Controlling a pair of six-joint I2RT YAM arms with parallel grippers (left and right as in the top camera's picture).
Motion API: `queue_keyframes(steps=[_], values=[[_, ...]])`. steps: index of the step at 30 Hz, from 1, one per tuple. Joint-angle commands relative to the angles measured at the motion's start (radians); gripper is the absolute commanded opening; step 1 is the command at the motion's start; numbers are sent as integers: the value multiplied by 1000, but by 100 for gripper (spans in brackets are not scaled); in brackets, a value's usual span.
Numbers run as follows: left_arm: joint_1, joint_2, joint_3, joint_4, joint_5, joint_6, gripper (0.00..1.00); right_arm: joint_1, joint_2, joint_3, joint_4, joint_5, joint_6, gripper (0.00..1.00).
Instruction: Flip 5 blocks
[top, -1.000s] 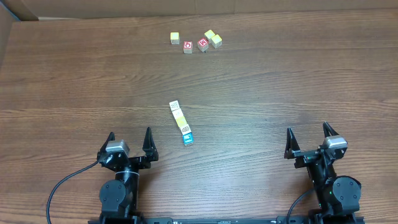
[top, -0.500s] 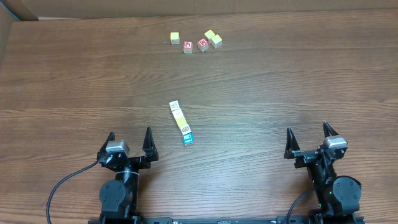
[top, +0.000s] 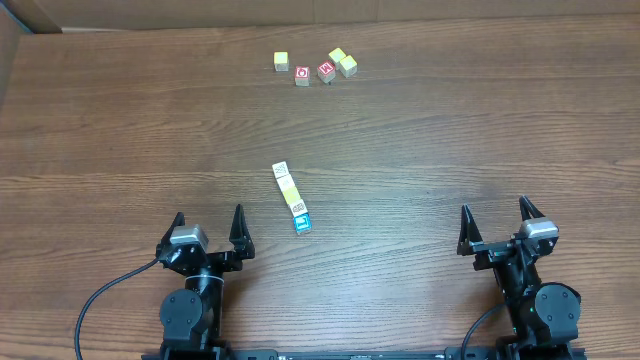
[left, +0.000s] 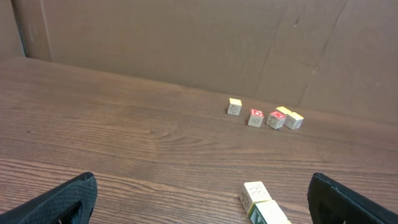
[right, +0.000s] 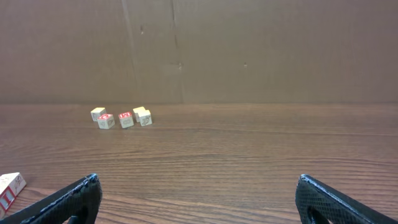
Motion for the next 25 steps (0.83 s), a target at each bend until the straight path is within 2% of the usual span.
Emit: queue_keyframes(steps=[1,25], values=[[6,-10,-4,0,5,27,100,-5,-8,-11,6,-2,-4,100],[6,-10,-4,0,5,27,100,-5,-7,-11,6,-2,-4,100]])
